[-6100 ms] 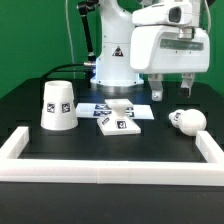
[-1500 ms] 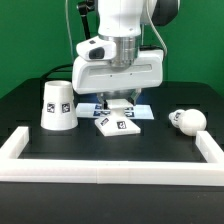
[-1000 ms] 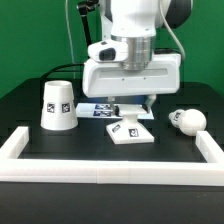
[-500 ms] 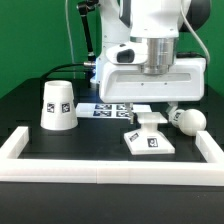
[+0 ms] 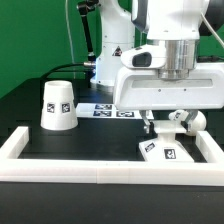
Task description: Assemble lamp
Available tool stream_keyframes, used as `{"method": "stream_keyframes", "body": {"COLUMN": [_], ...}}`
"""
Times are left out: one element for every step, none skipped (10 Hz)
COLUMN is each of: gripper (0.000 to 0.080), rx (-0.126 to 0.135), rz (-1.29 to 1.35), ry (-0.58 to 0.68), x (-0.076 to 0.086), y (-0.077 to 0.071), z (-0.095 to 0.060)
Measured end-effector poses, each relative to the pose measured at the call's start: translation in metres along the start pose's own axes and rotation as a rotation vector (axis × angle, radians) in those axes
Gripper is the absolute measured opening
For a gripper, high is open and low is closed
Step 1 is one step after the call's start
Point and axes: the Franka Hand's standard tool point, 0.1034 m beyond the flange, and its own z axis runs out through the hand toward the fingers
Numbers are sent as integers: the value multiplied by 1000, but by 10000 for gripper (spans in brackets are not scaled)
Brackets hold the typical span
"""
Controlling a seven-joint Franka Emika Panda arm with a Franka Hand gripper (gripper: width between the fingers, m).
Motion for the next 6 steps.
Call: {"method": "stream_keyframes", "body": {"gripper": [535,535,535,535,535,535], "rx": [1,3,6,9,9,9], "rz": [27,44,55,66,66,65], "ry": [18,30,28,16,14,13], "x": [14,27,37,38,38,38], "y": [-7,-14,-17,-17,-17,-17], "z": [1,2,2,1,1,1]}}
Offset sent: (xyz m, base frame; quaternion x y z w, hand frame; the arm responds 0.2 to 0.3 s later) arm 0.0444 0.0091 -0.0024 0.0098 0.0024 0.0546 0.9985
